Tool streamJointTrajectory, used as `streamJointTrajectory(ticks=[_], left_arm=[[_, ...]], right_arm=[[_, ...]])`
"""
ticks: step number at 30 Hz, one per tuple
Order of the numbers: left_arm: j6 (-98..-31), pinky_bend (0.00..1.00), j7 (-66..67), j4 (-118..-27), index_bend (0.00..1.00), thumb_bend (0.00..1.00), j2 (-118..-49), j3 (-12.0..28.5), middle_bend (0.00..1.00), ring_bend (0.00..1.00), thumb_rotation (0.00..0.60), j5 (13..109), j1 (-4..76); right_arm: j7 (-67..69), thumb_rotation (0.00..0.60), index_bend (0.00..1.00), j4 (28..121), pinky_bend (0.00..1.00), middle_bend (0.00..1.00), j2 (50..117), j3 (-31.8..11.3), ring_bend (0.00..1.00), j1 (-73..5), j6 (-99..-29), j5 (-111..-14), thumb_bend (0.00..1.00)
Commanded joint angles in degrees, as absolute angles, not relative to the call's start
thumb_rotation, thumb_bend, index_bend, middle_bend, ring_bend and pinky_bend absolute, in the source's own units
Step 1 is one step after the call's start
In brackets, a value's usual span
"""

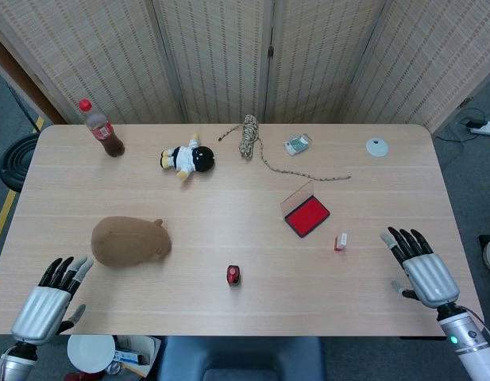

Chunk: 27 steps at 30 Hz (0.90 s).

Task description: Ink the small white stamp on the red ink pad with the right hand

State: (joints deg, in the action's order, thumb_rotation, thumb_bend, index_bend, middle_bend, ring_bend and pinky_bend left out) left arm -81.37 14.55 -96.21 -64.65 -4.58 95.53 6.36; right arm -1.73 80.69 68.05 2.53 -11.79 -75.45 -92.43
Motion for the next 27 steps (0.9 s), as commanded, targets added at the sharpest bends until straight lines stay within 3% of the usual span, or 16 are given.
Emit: streamJointTrajectory(ticks=[1, 7, 16, 23, 27], left_arm=[[-81.28, 0.06, 14.43, -96.25, 0.0, 0.34, -64.63, -4.61, 0.0, 0.0, 0.6, 95.77, 6.5], [-80.77, 0.06, 14.22, -96.32, 0.0, 0.34, -64.67, -4.38, 0.0, 0.0, 0.6, 95.32, 6.81], [-82.26, 0.06, 13.03, -96.55, 0.0, 0.34, -63.94, -4.76, 0.0, 0.0, 0.6, 96.12, 6.15], [-82.16, 0.06, 12.78, -96.74, 0.0, 0.34, -63.86, -4.81, 0.0, 0.0, 0.6, 95.98, 6.08], [-82.24, 0.06, 11.76, -96.93, 0.0, 0.34, -63.46, -4.73, 0.0, 0.0, 0.6, 95.72, 6.05]], right_arm=[[-1.98, 0.6, 0.0, 80.8, 0.0, 0.0, 68.02, 2.62, 0.0, -11.7, -75.52, -92.45, 0.19], [-1.22, 0.6, 0.0, 80.81, 0.0, 0.0, 68.18, 2.65, 0.0, -12.23, -73.65, -91.54, 0.19], [0.21, 0.6, 0.0, 86.21, 0.0, 0.0, 64.41, 2.16, 0.0, -17.52, -63.23, -88.66, 0.2], [-3.39, 0.6, 0.0, 88.47, 0.0, 0.0, 64.56, -0.72, 0.0, -20.98, -59.31, -84.94, 0.2], [-7.3, 0.6, 0.07, 89.34, 0.0, 0.0, 66.11, -2.67, 0.0, -21.59, -58.71, -80.21, 0.2]])
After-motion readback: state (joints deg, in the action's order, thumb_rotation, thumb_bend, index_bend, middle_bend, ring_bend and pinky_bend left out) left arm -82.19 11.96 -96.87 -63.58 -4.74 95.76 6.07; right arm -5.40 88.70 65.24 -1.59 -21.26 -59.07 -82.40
